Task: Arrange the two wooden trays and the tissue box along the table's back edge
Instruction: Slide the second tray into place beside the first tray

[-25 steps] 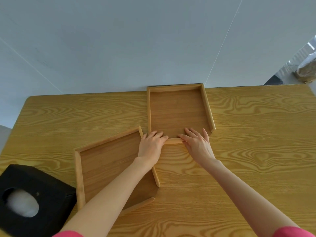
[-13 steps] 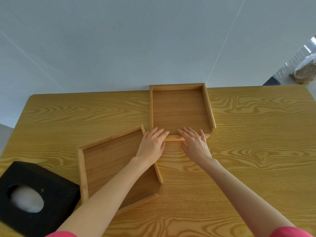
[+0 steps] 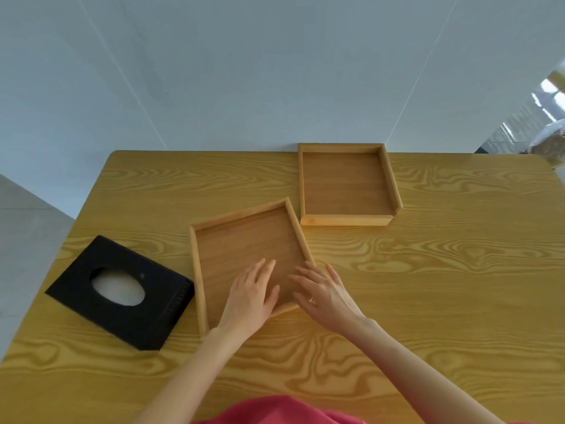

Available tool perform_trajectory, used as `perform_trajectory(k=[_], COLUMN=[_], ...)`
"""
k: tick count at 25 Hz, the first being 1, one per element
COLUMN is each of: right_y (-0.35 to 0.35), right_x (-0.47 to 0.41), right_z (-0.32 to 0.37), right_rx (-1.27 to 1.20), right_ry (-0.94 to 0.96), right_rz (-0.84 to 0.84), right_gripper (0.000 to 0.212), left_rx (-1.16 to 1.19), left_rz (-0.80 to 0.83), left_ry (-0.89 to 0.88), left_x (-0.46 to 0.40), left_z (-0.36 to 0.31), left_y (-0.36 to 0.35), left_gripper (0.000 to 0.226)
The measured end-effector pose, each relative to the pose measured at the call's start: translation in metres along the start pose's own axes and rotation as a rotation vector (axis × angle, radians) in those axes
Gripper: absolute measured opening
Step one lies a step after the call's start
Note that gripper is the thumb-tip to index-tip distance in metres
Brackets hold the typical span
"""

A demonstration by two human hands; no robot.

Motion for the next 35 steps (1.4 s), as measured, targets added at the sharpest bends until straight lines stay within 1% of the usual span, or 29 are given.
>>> perform_trajectory(k=[2, 4, 7, 11, 16, 19, 26, 32, 35], right_y=[-0.016, -0.027, -0.034, -0.038, -0.046, -0.040, -0.034, -0.021, -0.014], right_x=[0.010, 0.017, 0.016, 0.016, 0.019, 0.015, -0.015, -0.050, -0.067], right_z=[0.012, 0.022, 0.032, 0.043, 0.051, 0.054, 0.071, 0.066, 0.061], right_rx=[0.027, 0.031, -0.021, -0.020, -0.067, -0.040, -0.014, -0.024, -0.014], right_ry=[0.011, -0.010, -0.085, -0.162, -0.250, -0.289, -0.324, -0.348, -0.341], right_rz=[0.041, 0.072, 0.023, -0.021, -0.100, -0.071, -0.041, -0.062, -0.088], right_gripper=[0.039, 0.037, 0.036, 0.035, 0.029, 0.026, 0.025, 0.025, 0.025], left_rx=[-0.004, -0.049, -0.196, -0.187, -0.189, -0.213, -0.225, -0.241, -0.216], left_rz=[0.038, 0.116, 0.254, 0.218, 0.252, 0.266, 0.240, 0.214, 0.217], left_ry=[0.004, 0.003, -0.041, -0.101, -0.146, -0.164, -0.138, -0.116, -0.111], left_x=[0.016, 0.029, 0.042, 0.048, 0.050, 0.048, 0.025, -0.005, -0.022], left_z=[0.013, 0.023, 0.038, 0.052, 0.059, 0.062, 0.076, 0.074, 0.079], left_y=[-0.007, -0.012, -0.016, -0.011, -0.007, -0.004, 0.022, 0.039, 0.046], left_gripper=[0.054, 0.056, 0.053, 0.046, 0.046, 0.048, 0.054, 0.064, 0.064])
Point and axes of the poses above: each hand's wrist, its own x-axis away from the middle knuckle, its own y-axis out of the back of the hand, z = x × y, the point moved 2 cm from there along -x, towards the middle knuckle, and after that the axes turned 9 degrees about z, right-handed, at the moved point
